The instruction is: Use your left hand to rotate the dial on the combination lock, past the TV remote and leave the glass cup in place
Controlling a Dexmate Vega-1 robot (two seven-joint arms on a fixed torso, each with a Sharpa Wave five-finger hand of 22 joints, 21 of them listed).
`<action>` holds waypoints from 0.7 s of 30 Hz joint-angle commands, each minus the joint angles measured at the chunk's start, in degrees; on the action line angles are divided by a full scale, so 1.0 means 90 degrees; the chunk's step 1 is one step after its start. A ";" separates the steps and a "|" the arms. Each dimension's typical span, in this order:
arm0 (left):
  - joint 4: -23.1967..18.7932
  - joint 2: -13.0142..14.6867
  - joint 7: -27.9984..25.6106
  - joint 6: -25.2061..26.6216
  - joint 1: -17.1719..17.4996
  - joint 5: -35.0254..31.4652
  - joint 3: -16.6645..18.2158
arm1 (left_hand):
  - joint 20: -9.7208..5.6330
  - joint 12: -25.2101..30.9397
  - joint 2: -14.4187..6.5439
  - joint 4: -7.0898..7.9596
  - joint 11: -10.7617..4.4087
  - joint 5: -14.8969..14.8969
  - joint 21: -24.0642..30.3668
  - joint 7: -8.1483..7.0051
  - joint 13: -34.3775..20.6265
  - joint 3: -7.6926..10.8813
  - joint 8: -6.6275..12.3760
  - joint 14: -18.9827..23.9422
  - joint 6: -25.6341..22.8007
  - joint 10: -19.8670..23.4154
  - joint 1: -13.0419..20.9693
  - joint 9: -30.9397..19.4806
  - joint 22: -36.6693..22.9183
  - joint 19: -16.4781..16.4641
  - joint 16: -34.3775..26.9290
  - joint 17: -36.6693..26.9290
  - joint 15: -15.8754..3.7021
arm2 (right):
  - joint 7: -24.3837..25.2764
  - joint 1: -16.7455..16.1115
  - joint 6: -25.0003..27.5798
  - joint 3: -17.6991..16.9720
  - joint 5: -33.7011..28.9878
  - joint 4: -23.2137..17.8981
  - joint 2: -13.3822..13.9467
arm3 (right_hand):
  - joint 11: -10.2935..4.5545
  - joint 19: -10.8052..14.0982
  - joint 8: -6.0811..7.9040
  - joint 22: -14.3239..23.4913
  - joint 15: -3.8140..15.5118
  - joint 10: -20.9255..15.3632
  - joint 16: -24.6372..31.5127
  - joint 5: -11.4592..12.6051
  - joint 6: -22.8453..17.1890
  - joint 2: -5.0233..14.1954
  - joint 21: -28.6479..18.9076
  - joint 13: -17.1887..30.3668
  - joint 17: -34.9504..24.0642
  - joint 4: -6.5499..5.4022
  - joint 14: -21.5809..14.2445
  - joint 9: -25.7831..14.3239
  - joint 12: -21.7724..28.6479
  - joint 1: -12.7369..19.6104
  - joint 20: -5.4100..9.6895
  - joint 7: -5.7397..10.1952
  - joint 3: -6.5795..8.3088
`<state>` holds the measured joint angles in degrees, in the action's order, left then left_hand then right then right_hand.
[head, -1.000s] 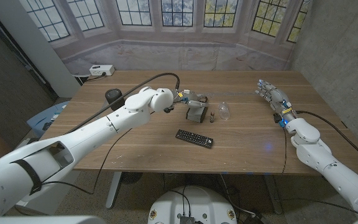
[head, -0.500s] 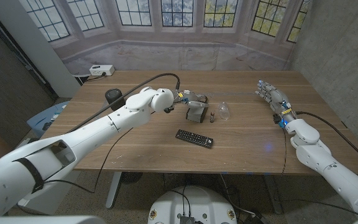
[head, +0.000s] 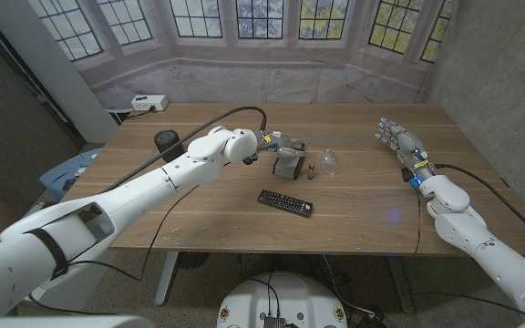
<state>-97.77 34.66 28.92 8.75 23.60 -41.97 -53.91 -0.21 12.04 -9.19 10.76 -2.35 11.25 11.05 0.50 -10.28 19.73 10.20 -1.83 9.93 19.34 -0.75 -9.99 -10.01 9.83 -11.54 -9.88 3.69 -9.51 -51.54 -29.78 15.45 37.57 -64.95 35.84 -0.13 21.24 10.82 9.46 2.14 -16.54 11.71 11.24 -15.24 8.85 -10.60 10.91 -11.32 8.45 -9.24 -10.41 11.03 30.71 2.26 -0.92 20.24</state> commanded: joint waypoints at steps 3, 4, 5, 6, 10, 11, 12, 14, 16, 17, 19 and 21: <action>0.0086 -0.0038 0.0027 0.0019 -0.0018 0.0044 -0.0069 | -0.0004 -0.0002 0.0003 -0.0009 -0.0026 0.0024 0.0052 -0.0056 -0.0020 -0.0011 0.0051 0.0057 0.0161 0.0071 0.0042 -0.0012 -0.0006 0.0345 0.0031 -0.0010 0.0009 | -0.0016 -0.0031 -0.0027 -0.0020 0.0034 0.0031 -0.0009 | 0.0012 0.0073 0.0012 0.0020 0.0105 -0.0054 0.0037 0.0038 -0.0030 -0.0007 -0.0032 0.0012 -0.0014 0.0006 0.0012 -0.0007 0.0019 0.0068 0.0095 0.0005 -0.0035; 0.0091 -0.0039 0.0033 0.0018 -0.0018 0.0047 -0.0077 | -0.0004 -0.0003 0.0003 -0.0009 -0.0017 0.0024 0.0052 -0.0057 -0.0020 -0.0012 0.0051 0.0058 0.0161 0.0071 0.0043 -0.0012 -0.0006 0.0343 0.0031 -0.0010 0.0009 | -0.0014 -0.0035 -0.0029 -0.0021 0.0033 0.0028 -0.0009 | 0.0002 0.0073 0.0013 0.0020 0.0104 -0.0054 0.0038 0.0038 -0.0031 -0.0007 -0.0032 0.0012 -0.0014 0.0006 0.0010 -0.0007 0.0019 0.0069 0.0095 0.0006 -0.0035; 0.0101 -0.0043 0.0030 0.0014 -0.0016 0.0056 -0.0081 | -0.0004 -0.0005 0.0003 -0.0009 -0.0016 0.0024 0.0052 -0.0061 -0.0020 -0.0013 0.0050 0.0059 0.0164 0.0070 0.0043 -0.0012 -0.0006 0.0342 0.0032 -0.0010 0.0011 | -0.0016 -0.0037 -0.0035 -0.0023 0.0038 0.0030 -0.0012 | 0.0001 0.0074 0.0013 0.0020 0.0103 -0.0054 0.0038 0.0038 -0.0031 -0.0007 -0.0032 0.0012 -0.0014 0.0007 0.0008 -0.0007 0.0019 0.0069 0.0095 0.0006 -0.0035; 0.0111 -0.0048 0.0026 0.0011 -0.0015 0.0061 -0.0086 | -0.0004 -0.0007 0.0003 -0.0010 -0.0023 0.0024 0.0052 -0.0060 -0.0020 -0.0013 0.0050 0.0061 0.0162 0.0067 0.0043 -0.0012 -0.0006 0.0341 0.0032 -0.0010 0.0012 | -0.0017 -0.0038 -0.0036 -0.0022 0.0035 0.0030 -0.0010 | -0.0001 0.0072 0.0013 0.0020 0.0105 -0.0049 0.0038 0.0038 -0.0031 -0.0007 -0.0031 0.0012 -0.0014 0.0007 0.0008 -0.0007 0.0017 0.0070 0.0096 0.0007 -0.0035; 0.0133 -0.0064 0.0045 0.0023 -0.0017 0.0085 -0.0104 | -0.0003 -0.0014 0.0002 -0.0010 -0.0009 0.0025 0.0050 -0.0059 -0.0021 -0.0016 0.0050 0.0063 0.0163 0.0060 0.0044 -0.0012 -0.0005 0.0338 0.0035 -0.0010 0.0010 | -0.0012 -0.0064 -0.0036 -0.0026 0.0041 0.0016 -0.0007 | 0.0013 0.0073 0.0014 0.0020 0.0106 -0.0051 0.0040 0.0039 -0.0033 -0.0006 -0.0031 0.0012 -0.0014 0.0007 0.0005 -0.0007 0.0018 0.0072 0.0098 0.0009 -0.0036; 0.0131 -0.0066 0.0056 0.0029 -0.0017 0.0096 -0.0104 | -0.0003 -0.0015 0.0002 -0.0011 -0.0007 0.0025 0.0050 -0.0059 -0.0021 -0.0016 0.0050 0.0062 0.0163 0.0058 0.0044 -0.0012 -0.0005 0.0337 0.0036 -0.0010 0.0004 | -0.0010 -0.0072 -0.0036 -0.0028 0.0043 0.0010 -0.0005 | 0.0015 0.0074 0.0013 0.0020 0.0105 -0.0057 0.0040 0.0039 -0.0032 -0.0006 -0.0032 0.0012 -0.0014 0.0007 0.0004 -0.0007 0.0020 0.0072 0.0096 0.0009 -0.0036; 0.0128 -0.0065 0.0065 0.0030 -0.0020 0.0102 -0.0108 | -0.0003 -0.0015 0.0002 -0.0011 -0.0011 0.0025 0.0050 -0.0059 -0.0021 -0.0017 0.0050 0.0064 0.0163 0.0063 0.0045 -0.0012 -0.0005 0.0336 0.0037 -0.0010 0.0010 | -0.0008 -0.0078 -0.0039 -0.0030 0.0043 0.0006 -0.0004 | 0.0023 0.0073 0.0013 0.0020 0.0104 -0.0056 0.0040 0.0039 -0.0032 -0.0006 -0.0031 0.0012 -0.0014 0.0007 0.0003 -0.0007 0.0019 0.0073 0.0096 0.0006 -0.0036; 0.0118 -0.0062 0.0079 0.0044 -0.0023 0.0094 -0.0118 | -0.0001 -0.0018 0.0002 -0.0011 -0.0025 0.0026 0.0049 -0.0060 -0.0022 -0.0019 0.0050 0.0070 0.0160 0.0066 0.0046 -0.0012 -0.0005 0.0334 0.0038 -0.0010 0.0017 | -0.0006 -0.0090 -0.0042 -0.0036 0.0050 0.0000 -0.0002 | 0.0009 0.0073 0.0013 0.0020 0.0105 -0.0051 0.0040 0.0039 -0.0031 -0.0005 -0.0031 0.0012 -0.0014 0.0007 0.0003 -0.0007 0.0017 0.0074 0.0101 0.0004 -0.0036; 0.0099 -0.0061 0.0095 0.0064 -0.0017 0.0100 -0.0121 | -0.0002 -0.0019 0.0001 -0.0011 -0.0019 0.0027 0.0050 -0.0066 -0.0022 -0.0021 0.0050 0.0071 0.0162 0.0069 0.0046 -0.0012 -0.0005 0.0326 0.0040 -0.0010 0.0015 | -0.0002 -0.0100 -0.0050 -0.0042 0.0051 -0.0004 -0.0001 | 0.0002 0.0072 0.0014 0.0020 0.0105 -0.0048 0.0041 0.0039 -0.0034 -0.0005 -0.0031 0.0012 -0.0014 0.0007 0.0003 -0.0007 0.0016 0.0074 0.0099 0.0005 -0.0037; 0.0082 -0.0057 0.0099 0.0076 -0.0012 0.0093 -0.0125 | -0.0002 -0.0019 0.0001 -0.0011 -0.0023 0.0027 0.0050 -0.0066 -0.0022 -0.0021 0.0049 0.0077 0.0163 0.0072 0.0046 -0.0012 -0.0005 0.0325 0.0038 -0.0010 0.0015 | 0.0000 -0.0106 -0.0055 -0.0044 0.0050 -0.0007 0.0001 | 0.0010 0.0074 0.0013 0.0020 0.0106 -0.0049 0.0041 0.0039 -0.0032 -0.0006 -0.0031 0.0012 -0.0014 0.0007 0.0003 -0.0007 0.0016 0.0074 0.0097 0.0008 -0.0037; 0.0020 -0.0037 0.0112 0.0108 0.0017 0.0088 -0.0124 | 0.0001 -0.0017 0.0001 -0.0012 -0.0028 0.0027 0.0051 -0.0064 -0.0022 -0.0022 0.0049 0.0084 0.0163 0.0081 0.0047 -0.0012 -0.0005 0.0319 0.0038 -0.0010 0.0014 | -0.0004 -0.0116 -0.0069 -0.0051 0.0057 -0.0006 0.0000 | 0.0005 0.0074 0.0014 0.0020 0.0105 -0.0052 0.0041 0.0039 -0.0035 -0.0006 -0.0031 0.0012 -0.0013 0.0007 0.0003 -0.0007 0.0017 0.0076 0.0096 0.0006 -0.0038; -0.0024 -0.0020 0.0112 0.0134 0.0050 0.0109 -0.0107 | 0.0004 -0.0014 0.0001 -0.0012 -0.0031 0.0027 0.0052 -0.0064 -0.0023 -0.0024 0.0049 0.0094 0.0162 0.0095 0.0047 -0.0012 -0.0004 0.0312 0.0036 -0.0010 0.0015 | -0.0001 -0.0123 -0.0084 -0.0055 0.0056 -0.0006 -0.0003 | 0.0018 0.0075 0.0014 0.0020 0.0103 -0.0051 0.0041 0.0039 -0.0034 -0.0006 -0.0032 0.0012 -0.0013 0.0007 0.0002 -0.0007 0.0017 0.0076 0.0096 0.0004 -0.0038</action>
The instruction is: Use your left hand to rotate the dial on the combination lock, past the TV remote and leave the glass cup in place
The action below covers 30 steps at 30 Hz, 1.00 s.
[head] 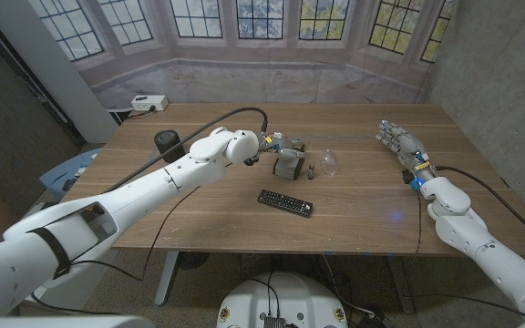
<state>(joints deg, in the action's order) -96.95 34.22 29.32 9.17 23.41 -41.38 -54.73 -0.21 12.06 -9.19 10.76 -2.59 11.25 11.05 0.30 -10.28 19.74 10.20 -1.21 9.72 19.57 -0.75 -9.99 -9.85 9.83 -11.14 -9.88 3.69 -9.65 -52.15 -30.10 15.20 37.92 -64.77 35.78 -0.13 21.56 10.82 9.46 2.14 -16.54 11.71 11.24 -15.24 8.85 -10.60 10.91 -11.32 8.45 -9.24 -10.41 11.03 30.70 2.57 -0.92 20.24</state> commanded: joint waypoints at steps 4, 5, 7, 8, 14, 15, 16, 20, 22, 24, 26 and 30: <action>-0.0199 0.0073 0.0085 0.0142 0.0129 0.0061 0.0006 | 0.0004 -0.0017 0.0000 -0.0012 -0.0006 0.0028 0.0055 -0.0046 -0.0022 -0.0026 0.0050 0.0039 0.0183 0.0078 0.0048 -0.0012 -0.0021 0.0300 -0.0010 -0.0009 0.0016 | 0.0023 -0.0069 -0.0062 -0.0029 0.0015 -0.0041 -0.0002 | 0.0014 0.0039 0.0015 0.0020 0.0104 -0.0050 0.0041 0.0039 -0.0038 -0.0005 -0.0031 0.0012 -0.0014 0.0007 0.0001 -0.0007 0.0017 0.0077 0.0065 0.0002 -0.0039; -0.0217 0.0084 0.0094 0.0157 0.0141 0.0067 0.0011 | 0.0001 -0.0019 0.0000 -0.0012 -0.0006 0.0028 0.0057 -0.0044 -0.0023 -0.0027 0.0050 0.0043 0.0182 0.0077 0.0048 -0.0012 -0.0021 0.0294 -0.0010 -0.0009 0.0016 | 0.0029 -0.0074 -0.0063 -0.0028 0.0010 -0.0049 -0.0002 | 0.0015 0.0039 0.0015 0.0020 0.0104 -0.0051 0.0041 0.0039 -0.0037 -0.0005 -0.0031 0.0012 -0.0014 0.0007 0.0001 -0.0007 0.0017 0.0078 0.0064 0.0002 -0.0039; -0.0262 0.0112 0.0118 0.0198 0.0175 0.0082 0.0027 | 0.0002 -0.0018 0.0000 -0.0013 -0.0009 0.0029 0.0059 -0.0053 -0.0023 -0.0028 0.0049 0.0053 0.0184 0.0083 0.0049 -0.0012 -0.0021 0.0285 -0.0013 -0.0009 0.0021 | 0.0039 -0.0084 -0.0061 -0.0027 0.0006 -0.0070 -0.0001 | 0.0017 0.0037 0.0015 0.0020 0.0104 -0.0050 0.0041 0.0039 -0.0038 -0.0005 -0.0031 0.0012 -0.0014 0.0007 0.0002 -0.0007 0.0016 0.0078 0.0067 0.0002 -0.0039; -0.0284 0.0130 0.0115 0.0206 0.0193 0.0088 0.0035 | 0.0002 -0.0019 0.0000 -0.0013 -0.0008 0.0029 0.0058 -0.0057 -0.0023 -0.0029 0.0049 0.0056 0.0185 0.0086 0.0049 -0.0012 -0.0021 0.0283 -0.0012 -0.0009 0.0018 | 0.0045 -0.0089 -0.0058 -0.0026 0.0002 -0.0083 0.0000 | 0.0014 0.0038 0.0015 0.0020 0.0104 -0.0052 0.0041 0.0039 -0.0039 -0.0004 -0.0031 0.0012 -0.0014 0.0006 0.0002 -0.0007 0.0017 0.0078 0.0064 0.0004 -0.0040; -0.0419 0.0220 0.0156 0.0270 0.0287 0.0122 0.0075 | -0.0002 -0.0020 -0.0001 -0.0014 -0.0008 0.0030 0.0061 -0.0057 -0.0024 -0.0031 0.0049 0.0082 0.0184 0.0096 0.0051 -0.0012 -0.0020 0.0266 -0.0016 -0.0009 0.0027 | 0.0101 -0.0130 -0.0045 -0.0025 -0.0023 -0.0167 0.0012 | 0.0010 0.0038 0.0015 0.0020 0.0103 -0.0051 0.0041 0.0039 -0.0038 -0.0003 -0.0031 0.0012 -0.0014 0.0006 0.0001 -0.0007 0.0016 0.0080 0.0065 0.0004 -0.0041; -0.0439 0.0235 0.0167 0.0279 0.0299 0.0126 0.0081 | -0.0001 -0.0021 -0.0001 -0.0015 0.0004 0.0030 0.0062 -0.0053 -0.0024 -0.0032 0.0049 0.0088 0.0183 0.0099 0.0052 -0.0012 -0.0020 0.0260 -0.0016 -0.0008 0.0021 | 0.0114 -0.0137 -0.0045 -0.0025 -0.0030 -0.0179 0.0013 | 0.0016 0.0040 0.0015 0.0020 0.0101 -0.0050 0.0043 0.0039 -0.0039 -0.0003 -0.0031 0.0012 -0.0014 0.0006 -0.0002 -0.0007 0.0016 0.0081 0.0064 0.0005 -0.0041; -0.0457 0.0246 0.0182 0.0290 0.0309 0.0138 0.0090 | -0.0001 -0.0019 -0.0001 -0.0015 0.0013 0.0030 0.0064 -0.0053 -0.0024 -0.0032 0.0049 0.0091 0.0182 0.0106 0.0052 -0.0012 -0.0020 0.0251 -0.0016 -0.0008 0.0021 | 0.0122 -0.0143 -0.0047 -0.0024 -0.0035 -0.0188 0.0012 | 0.0049 0.0037 0.0014 0.0020 0.0101 -0.0054 0.0042 0.0039 -0.0037 -0.0003 -0.0030 0.0012 -0.0014 0.0006 -0.0001 -0.0007 0.0018 0.0082 0.0061 0.0006 -0.0041; -0.0529 0.0298 0.0181 0.0303 0.0358 0.0162 0.0126 | 0.0013 -0.0022 -0.0001 -0.0016 0.0005 0.0031 0.0063 -0.0058 -0.0025 -0.0034 0.0048 0.0101 0.0185 0.0109 0.0054 -0.0012 -0.0019 0.0244 -0.0015 -0.0008 0.0020 | 0.0151 -0.0167 -0.0052 -0.0023 -0.0047 -0.0224 0.0008 | 0.0038 0.0038 0.0015 0.0020 0.0105 -0.0063 0.0041 0.0039 -0.0039 0.0000 -0.0031 0.0012 -0.0015 0.0004 0.0004 -0.0007 0.0020 0.0083 0.0064 0.0010 -0.0043; -0.0553 0.0316 0.0194 0.0314 0.0369 0.0160 0.0134 | 0.0011 -0.0025 -0.0001 -0.0017 -0.0019 0.0032 0.0062 -0.0057 -0.0025 -0.0035 0.0049 0.0109 0.0184 0.0109 0.0055 -0.0012 -0.0019 0.0242 -0.0015 -0.0008 0.0025 | 0.0153 -0.0177 -0.0059 -0.0022 -0.0049 -0.0236 0.0005 | 0.0023 0.0039 0.0014 0.0020 0.0102 -0.0060 0.0042 0.0039 -0.0037 0.0000 -0.0031 0.0012 -0.0015 0.0004 0.0000 -0.0007 0.0019 0.0083 0.0063 0.0006 -0.0044; -0.0575 0.0332 0.0198 0.0318 0.0384 0.0171 0.0148 | 0.0006 -0.0025 -0.0001 -0.0018 -0.0026 0.0032 0.0061 -0.0056 -0.0026 -0.0036 0.0049 0.0117 0.0183 0.0116 0.0056 -0.0012 -0.0019 0.0237 -0.0014 -0.0008 0.0026 | 0.0170 -0.0187 -0.0060 -0.0020 -0.0058 -0.0252 0.0003 | 0.0024 0.0038 0.0013 0.0020 0.0100 -0.0061 0.0042 0.0039 -0.0035 -0.0001 -0.0031 0.0012 -0.0015 0.0003 0.0001 -0.0007 0.0019 0.0083 0.0065 0.0004 -0.0045; -0.0591 0.0347 0.0207 0.0320 0.0391 0.0163 0.0152 | 0.0001 -0.0023 -0.0002 -0.0019 -0.0008 0.0033 0.0063 -0.0059 -0.0026 -0.0037 0.0049 0.0120 0.0183 0.0126 0.0057 -0.0012 -0.0019 0.0228 -0.0013 -0.0008 0.0024 | 0.0174 -0.0194 -0.0065 -0.0019 -0.0064 -0.0263 0.0003 | 0.0015 0.0039 0.0013 0.0020 0.0104 -0.0053 0.0042 0.0039 -0.0036 -0.0001 -0.0031 0.0012 -0.0015 0.0003 0.0002 -0.0007 0.0016 0.0085 0.0067 0.0004 -0.0045; -0.0620 0.0375 0.0185 0.0292 0.0393 0.0103 0.0150 | 0.0004 -0.0030 -0.0003 -0.0021 -0.0012 0.0034 0.0061 -0.0060 -0.0027 -0.0038 0.0049 0.0132 0.0182 0.0124 0.0060 -0.0012 -0.0018 0.0217 -0.0010 -0.0007 0.0031 | 0.0195 -0.0209 -0.0051 -0.0017 -0.0075 -0.0298 0.0013 | 0.0023 0.0037 0.0012 0.0020 0.0100 -0.0047 0.0041 0.0040 -0.0034 0.0000 -0.0030 0.0012 -0.0015 0.0003 0.0004 -0.0007 0.0014 0.0086 0.0066 0.0004 -0.0046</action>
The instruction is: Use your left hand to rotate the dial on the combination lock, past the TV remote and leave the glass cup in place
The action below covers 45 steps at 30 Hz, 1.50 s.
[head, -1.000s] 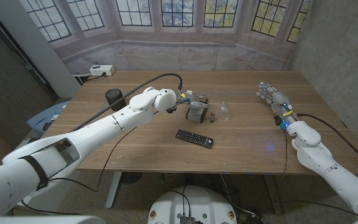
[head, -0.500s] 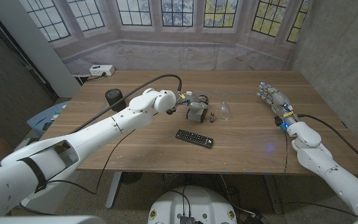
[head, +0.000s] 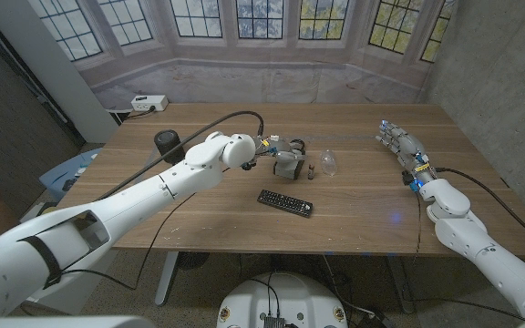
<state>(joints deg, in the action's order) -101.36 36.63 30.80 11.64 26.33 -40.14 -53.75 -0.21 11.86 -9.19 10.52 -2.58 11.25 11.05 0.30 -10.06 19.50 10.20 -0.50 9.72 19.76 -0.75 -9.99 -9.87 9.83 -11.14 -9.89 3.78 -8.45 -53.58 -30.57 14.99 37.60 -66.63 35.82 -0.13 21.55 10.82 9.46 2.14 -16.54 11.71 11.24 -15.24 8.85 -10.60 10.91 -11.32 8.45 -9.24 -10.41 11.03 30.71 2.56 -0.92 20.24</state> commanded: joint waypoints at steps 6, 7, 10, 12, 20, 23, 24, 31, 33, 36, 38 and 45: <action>-0.0162 0.0114 -0.0061 -0.0042 0.0031 -0.0188 0.0054 | 0.0001 -0.0019 -0.0002 0.0001 0.0009 0.0035 0.0059 -0.0067 -0.0053 -0.0012 0.0051 0.0060 0.0175 0.0088 0.0067 -0.0012 -0.0015 0.0208 -0.0003 -0.0006 0.0011 | 0.0051 -0.0031 0.0008 0.0007 -0.0045 -0.0086 0.0016 | 0.0012 0.0040 0.0014 0.0020 0.0099 -0.0054 0.0043 0.0040 -0.0038 -0.0001 -0.0031 0.0012 -0.0015 0.0003 0.0000 -0.0007 0.0017 0.0087 0.0069 0.0000 -0.0048; -0.0161 0.0106 -0.0073 -0.0050 0.0024 -0.0198 0.0063 | 0.0001 -0.0022 -0.0001 -0.0001 0.0001 0.0036 0.0057 -0.0070 -0.0053 -0.0012 0.0051 0.0063 0.0175 0.0083 0.0069 -0.0012 -0.0014 0.0207 -0.0002 -0.0005 0.0012 | 0.0046 -0.0022 0.0006 0.0008 -0.0046 -0.0078 0.0015 | 0.0037 0.0030 0.0013 0.0020 0.0101 -0.0050 0.0041 0.0040 -0.0037 -0.0001 -0.0027 0.0012 -0.0015 0.0003 0.0004 -0.0007 0.0015 0.0087 0.0067 0.0001 -0.0048; -0.0157 0.0081 -0.0088 -0.0068 -0.0006 -0.0261 0.0067 | 0.0000 -0.0025 0.0001 -0.0007 -0.0038 0.0036 0.0052 -0.0067 -0.0054 -0.0011 0.0051 0.0064 0.0173 0.0083 0.0075 -0.0011 -0.0013 0.0208 0.0003 -0.0004 0.0010 | 0.0025 0.0004 -0.0005 0.0010 -0.0044 -0.0048 0.0009 | 0.0026 0.0040 0.0013 0.0020 0.0100 -0.0052 0.0042 0.0040 -0.0038 0.0000 -0.0031 0.0012 -0.0016 0.0002 0.0002 -0.0007 0.0016 0.0088 0.0067 0.0006 -0.0049; -0.0147 0.0061 -0.0085 -0.0082 -0.0025 -0.0294 0.0063 | -0.0001 -0.0029 0.0004 -0.0010 -0.0022 0.0036 0.0052 -0.0065 -0.0054 -0.0011 0.0051 0.0068 0.0171 0.0077 0.0079 -0.0011 -0.0013 0.0203 0.0005 -0.0004 0.0009 | 0.0007 0.0023 -0.0011 0.0013 -0.0041 -0.0024 0.0002 | 0.0005 0.0038 0.0012 0.0020 0.0101 -0.0047 0.0042 0.0040 -0.0034 0.0000 -0.0030 0.0012 -0.0016 0.0002 0.0003 -0.0007 0.0014 0.0088 0.0065 0.0006 -0.0050; -0.0129 -0.0005 -0.0041 -0.0088 -0.0051 -0.0383 0.0045 | 0.0001 -0.0034 0.0009 -0.0020 -0.0012 0.0037 0.0047 -0.0068 -0.0055 -0.0008 0.0050 0.0079 0.0170 0.0077 0.0089 -0.0010 -0.0011 0.0195 0.0010 -0.0003 0.0003 | -0.0015 0.0046 -0.0002 0.0010 -0.0032 0.0011 0.0012 | 0.0015 0.0040 0.0013 0.0020 0.0101 -0.0050 0.0041 0.0040 -0.0037 0.0000 -0.0031 0.0012 -0.0016 0.0002 0.0004 -0.0007 0.0015 0.0091 0.0062 0.0000 -0.0051; -0.0153 -0.0010 -0.0054 -0.0081 -0.0036 -0.0419 0.0048 | -0.0002 -0.0036 0.0010 -0.0023 -0.0020 0.0037 0.0045 -0.0072 -0.0055 -0.0007 0.0050 0.0080 0.0170 0.0075 0.0093 -0.0010 -0.0011 0.0195 0.0012 -0.0002 0.0003 | -0.0026 0.0044 0.0007 0.0011 -0.0029 0.0011 0.0021 | 0.0041 0.0039 0.0013 0.0020 0.0102 -0.0054 0.0041 0.0040 -0.0036 -0.0001 -0.0030 0.0012 -0.0016 0.0002 0.0005 -0.0007 0.0017 0.0091 0.0062 0.0003 -0.0053; -0.0159 -0.0011 -0.0054 -0.0077 -0.0029 -0.0425 0.0051 | -0.0001 -0.0035 0.0011 -0.0024 -0.0032 0.0037 0.0044 -0.0071 -0.0055 -0.0007 0.0051 0.0081 0.0167 0.0077 0.0095 -0.0010 -0.0010 0.0194 0.0013 -0.0002 0.0003 | -0.0030 0.0044 0.0004 0.0012 -0.0026 0.0017 0.0019 | 0.0034 0.0038 0.0013 0.0020 0.0101 -0.0054 0.0042 0.0040 -0.0036 -0.0001 -0.0030 0.0012 -0.0016 0.0002 0.0004 -0.0007 0.0017 0.0091 0.0063 0.0003 -0.0053; -0.0226 -0.0006 -0.0058 -0.0057 0.0010 -0.0468 0.0076 | 0.0000 -0.0036 0.0016 -0.0032 -0.0019 0.0038 0.0039 -0.0071 -0.0056 -0.0003 0.0051 0.0083 0.0165 0.0085 0.0103 -0.0010 -0.0009 0.0191 0.0020 -0.0001 0.0004 | -0.0044 0.0024 -0.0008 0.0009 -0.0012 0.0014 0.0016 | 0.0014 0.0040 0.0011 0.0020 0.0100 -0.0053 0.0041 0.0040 -0.0032 0.0000 -0.0031 0.0012 -0.0016 0.0002 0.0004 -0.0007 0.0016 0.0094 0.0058 0.0005 -0.0055; -0.0254 0.0001 -0.0057 -0.0052 0.0018 -0.0489 0.0083 | -0.0001 -0.0036 0.0016 -0.0033 -0.0021 0.0038 0.0038 -0.0075 -0.0056 -0.0003 0.0051 0.0085 0.0164 0.0086 0.0104 -0.0010 -0.0009 0.0190 0.0020 0.0000 0.0002 | -0.0044 0.0023 -0.0011 0.0009 -0.0014 0.0014 0.0017 | 0.0018 0.0040 0.0011 0.0020 0.0100 -0.0047 0.0042 0.0040 -0.0032 -0.0001 -0.0031 0.0012 -0.0015 0.0002 0.0003 -0.0007 0.0014 0.0095 0.0059 0.0006 -0.0055; -0.0288 0.0012 -0.0063 -0.0049 0.0036 -0.0501 0.0106 | -0.0001 -0.0035 0.0017 -0.0035 -0.0031 0.0038 0.0037 -0.0073 -0.0056 -0.0002 0.0051 0.0095 0.0164 0.0093 0.0107 -0.0009 -0.0009 0.0188 0.0018 0.0000 0.0002 | -0.0042 0.0024 -0.0011 0.0010 -0.0018 0.0008 0.0018 | 0.0005 0.0039 0.0010 0.0020 0.0101 -0.0050 0.0042 0.0040 -0.0030 0.0000 -0.0030 0.0012 -0.0016 0.0001 0.0002 -0.0007 0.0015 0.0095 0.0057 0.0008 -0.0056; -0.0301 0.0020 -0.0074 -0.0052 0.0045 -0.0519 0.0114 | -0.0001 -0.0035 0.0020 -0.0038 -0.0042 0.0038 0.0035 -0.0073 -0.0057 0.0000 0.0051 0.0106 0.0161 0.0094 0.0111 -0.0009 -0.0008 0.0187 0.0017 0.0000 0.0013 | -0.0046 0.0031 -0.0016 0.0014 -0.0022 0.0011 0.0015 | 0.0003 0.0041 0.0012 0.0020 0.0104 -0.0048 0.0041 0.0040 -0.0033 0.0000 -0.0031 0.0012 -0.0016 0.0001 0.0006 -0.0007 0.0014 0.0095 0.0061 0.0007 -0.0056; -0.0257 0.0030 -0.0100 -0.0080 0.0062 -0.0523 0.0143 | -0.0006 -0.0038 0.0026 -0.0046 -0.0043 0.0038 0.0034 -0.0075 -0.0057 0.0004 0.0051 0.0112 0.0159 0.0096 0.0119 -0.0009 -0.0007 0.0175 0.0021 0.0001 0.0000 | -0.0007 0.0040 0.0027 0.0026 -0.0049 -0.0030 0.0026 | 0.0019 0.0037 0.0012 0.0020 0.0103 -0.0058 0.0042 0.0040 -0.0035 0.0001 -0.0029 0.0012 -0.0016 0.0000 0.0004 -0.0007 0.0018 0.0097 0.0056 0.0005 -0.0058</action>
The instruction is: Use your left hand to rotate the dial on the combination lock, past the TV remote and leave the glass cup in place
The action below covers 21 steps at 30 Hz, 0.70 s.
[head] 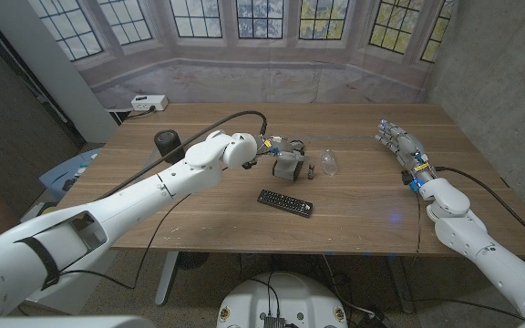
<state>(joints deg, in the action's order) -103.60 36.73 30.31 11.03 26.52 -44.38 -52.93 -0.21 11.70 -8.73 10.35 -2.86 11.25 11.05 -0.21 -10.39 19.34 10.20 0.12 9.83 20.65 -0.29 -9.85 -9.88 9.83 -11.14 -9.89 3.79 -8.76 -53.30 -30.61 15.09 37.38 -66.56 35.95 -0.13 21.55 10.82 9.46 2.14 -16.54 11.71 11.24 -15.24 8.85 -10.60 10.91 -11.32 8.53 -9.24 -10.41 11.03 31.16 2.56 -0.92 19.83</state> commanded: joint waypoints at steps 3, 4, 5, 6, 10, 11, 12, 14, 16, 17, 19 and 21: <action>0.0038 0.0017 -0.0045 -0.0030 0.0019 -0.0123 0.0023 | -0.0004 -0.0020 -0.0023 -0.0031 -0.0010 0.0038 0.0032 -0.0018 -0.0020 0.0024 0.0049 0.0047 0.0151 0.0001 0.0073 -0.0023 -0.0005 0.0173 0.0023 0.0002 0.0011 | 0.0044 0.0015 0.0048 0.0017 -0.0030 -0.0044 0.0011 | 0.0010 0.0038 0.0013 0.0020 0.0105 -0.0055 0.0042 0.0040 -0.0036 0.0002 -0.0030 0.0012 -0.0016 -0.0008 0.0003 -0.0007 0.0016 0.0048 0.0053 0.0005 -0.0013; 0.0062 0.0010 -0.0046 -0.0036 0.0017 -0.0112 0.0028 | -0.0004 -0.0024 -0.0022 -0.0032 -0.0018 0.0038 0.0032 -0.0014 -0.0020 0.0025 0.0051 0.0048 0.0146 -0.0009 0.0074 -0.0023 -0.0005 0.0172 0.0024 0.0002 0.0010 | 0.0053 0.0016 0.0056 0.0019 -0.0037 -0.0050 0.0014 | 0.0007 0.0038 0.0014 0.0020 0.0104 -0.0053 0.0043 0.0040 -0.0038 0.0003 -0.0030 0.0012 -0.0016 -0.0009 0.0002 -0.0007 0.0016 0.0048 0.0056 0.0004 -0.0014; 0.0081 0.0007 -0.0053 -0.0044 0.0014 -0.0112 0.0030 | -0.0006 -0.0026 -0.0021 -0.0034 -0.0002 0.0038 0.0030 -0.0015 -0.0020 0.0027 0.0050 0.0042 0.0147 -0.0010 0.0077 -0.0023 -0.0005 0.0171 0.0028 0.0002 0.0009 | 0.0054 0.0018 0.0059 0.0019 -0.0037 -0.0051 0.0014 | 0.0004 0.0038 0.0012 0.0020 0.0106 -0.0051 0.0043 0.0040 -0.0034 0.0003 -0.0030 0.0012 -0.0016 -0.0009 0.0002 -0.0007 0.0015 0.0048 0.0056 0.0006 -0.0014; 0.0092 0.0006 -0.0063 -0.0046 0.0012 -0.0127 0.0027 | -0.0005 -0.0027 -0.0020 -0.0036 -0.0006 0.0038 0.0029 -0.0017 -0.0020 0.0028 0.0050 0.0049 0.0147 -0.0011 0.0078 -0.0023 -0.0005 0.0170 0.0027 0.0002 0.0014 | 0.0055 0.0020 0.0065 0.0021 -0.0039 -0.0052 0.0017 | 0.0003 0.0038 0.0014 0.0020 0.0103 -0.0053 0.0044 0.0040 -0.0038 0.0003 -0.0030 0.0012 -0.0016 -0.0009 0.0000 -0.0007 0.0016 0.0049 0.0053 0.0002 -0.0014; 0.0154 -0.0010 -0.0082 -0.0081 -0.0006 -0.0098 0.0041 | -0.0003 -0.0034 -0.0016 -0.0040 0.0005 0.0038 0.0027 -0.0010 -0.0021 0.0031 0.0051 0.0051 0.0142 -0.0026 0.0083 -0.0023 -0.0004 0.0167 0.0030 0.0003 0.0008 | 0.0078 0.0021 0.0085 0.0019 -0.0040 -0.0060 0.0019 | 0.0034 0.0039 0.0014 0.0020 0.0105 -0.0058 0.0043 0.0041 -0.0039 0.0004 -0.0030 0.0012 -0.0016 -0.0009 0.0001 -0.0007 0.0017 0.0050 0.0057 0.0002 -0.0014; 0.0170 -0.0016 -0.0086 -0.0091 -0.0015 -0.0096 0.0040 | -0.0002 -0.0034 -0.0015 -0.0041 0.0006 0.0038 0.0027 -0.0008 -0.0021 0.0031 0.0051 0.0053 0.0143 -0.0027 0.0084 -0.0023 -0.0004 0.0166 0.0030 0.0003 0.0008 | 0.0075 0.0026 0.0081 0.0020 -0.0041 -0.0049 0.0017 | 0.0020 0.0038 0.0014 0.0020 0.0105 -0.0056 0.0044 0.0041 -0.0040 0.0004 -0.0030 0.0012 -0.0016 -0.0009 0.0000 -0.0007 0.0017 0.0051 0.0054 0.0006 -0.0014; 0.0184 -0.0020 -0.0088 -0.0101 -0.0026 -0.0105 0.0033 | -0.0001 -0.0035 -0.0015 -0.0042 0.0005 0.0038 0.0027 -0.0009 -0.0021 0.0032 0.0051 0.0054 0.0143 -0.0029 0.0085 -0.0023 -0.0004 0.0164 0.0030 0.0003 0.0005 | 0.0070 0.0030 0.0080 0.0021 -0.0041 -0.0043 0.0015 | 0.0018 0.0040 0.0014 0.0020 0.0105 -0.0057 0.0043 0.0041 -0.0038 0.0004 -0.0030 0.0012 -0.0016 -0.0008 0.0000 -0.0007 0.0017 0.0051 0.0056 0.0003 -0.0015; 0.0210 -0.0033 -0.0105 -0.0120 -0.0038 -0.0108 0.0029 | 0.0001 -0.0036 -0.0012 -0.0043 0.0007 0.0038 0.0026 -0.0004 -0.0021 0.0033 0.0050 0.0056 0.0144 -0.0029 0.0087 -0.0023 -0.0003 0.0162 0.0031 0.0003 0.0001 | 0.0061 0.0037 0.0085 0.0025 -0.0037 -0.0035 0.0012 | 0.0021 0.0038 0.0014 0.0020 0.0106 -0.0055 0.0043 0.0041 -0.0039 0.0004 -0.0030 0.0012 -0.0016 -0.0009 0.0002 -0.0007 0.0016 0.0052 0.0052 0.0009 -0.0015; 0.0230 -0.0046 -0.0105 -0.0130 -0.0055 -0.0110 0.0025 | -0.0002 -0.0037 -0.0011 -0.0045 -0.0005 0.0038 0.0025 -0.0005 -0.0021 0.0034 0.0050 0.0057 0.0143 -0.0030 0.0088 -0.0023 -0.0003 0.0160 0.0032 0.0003 0.0003 | 0.0059 0.0041 0.0085 0.0027 -0.0038 -0.0029 0.0010 | 0.0012 0.0039 0.0014 0.0020 0.0105 -0.0054 0.0043 0.0041 -0.0040 0.0005 -0.0030 0.0012 -0.0016 -0.0009 0.0001 -0.0008 0.0016 0.0053 0.0053 0.0003 -0.0015; 0.0236 -0.0051 -0.0108 -0.0134 -0.0063 -0.0115 0.0022 | 0.0001 -0.0038 -0.0010 -0.0046 -0.0023 0.0038 0.0024 -0.0010 -0.0021 0.0035 0.0049 0.0056 0.0145 -0.0034 0.0090 -0.0023 -0.0003 0.0162 0.0034 0.0003 0.0002 | 0.0064 0.0041 0.0090 0.0027 -0.0039 -0.0031 0.0011 | 0.0011 0.0040 0.0014 0.0020 0.0105 -0.0055 0.0043 0.0041 -0.0039 0.0004 -0.0030 0.0012 -0.0016 -0.0009 0.0001 -0.0008 0.0016 0.0053 0.0052 0.0003 -0.0015; 0.0255 -0.0063 -0.0116 -0.0151 -0.0078 -0.0107 0.0022 | -0.0002 -0.0036 -0.0008 -0.0048 -0.0016 0.0038 0.0024 -0.0009 -0.0021 0.0036 0.0049 0.0055 0.0144 -0.0028 0.0091 -0.0022 -0.0003 0.0159 0.0036 0.0003 0.0004 | 0.0062 0.0045 0.0090 0.0027 -0.0040 -0.0026 0.0012 | 0.0037 0.0040 0.0014 0.0020 0.0106 -0.0055 0.0043 0.0041 -0.0040 0.0004 -0.0031 0.0012 -0.0016 -0.0009 0.0000 -0.0008 0.0016 0.0054 0.0052 0.0005 -0.0016; 0.0269 -0.0078 -0.0110 -0.0149 -0.0096 -0.0125 0.0010 | -0.0003 -0.0037 -0.0006 -0.0049 -0.0014 0.0037 0.0023 -0.0009 -0.0021 0.0037 0.0049 0.0058 0.0145 -0.0030 0.0093 -0.0022 -0.0003 0.0157 0.0036 0.0003 0.0006 | 0.0056 0.0051 0.0089 0.0027 -0.0036 -0.0017 0.0011 | 0.0017 0.0040 0.0015 0.0020 0.0106 -0.0060 0.0044 0.0041 -0.0041 0.0005 -0.0031 0.0012 -0.0016 -0.0009 0.0000 -0.0008 0.0018 0.0054 0.0055 0.0004 -0.0016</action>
<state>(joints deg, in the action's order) -102.21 36.55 29.63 10.21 26.38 -45.25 -52.67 -0.21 11.41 -8.74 10.18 -2.86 11.25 11.05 -0.21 -10.40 19.52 10.20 0.32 9.83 20.66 0.17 -9.86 -9.89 9.83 -11.14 -9.89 3.58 -8.30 -53.05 -30.06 15.25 37.11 -66.88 36.04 -0.13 21.55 10.82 9.46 2.13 -16.54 11.71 11.24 -15.24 8.85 -10.60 10.91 -11.32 8.53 -9.24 -10.41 11.03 31.15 2.56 -0.92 19.83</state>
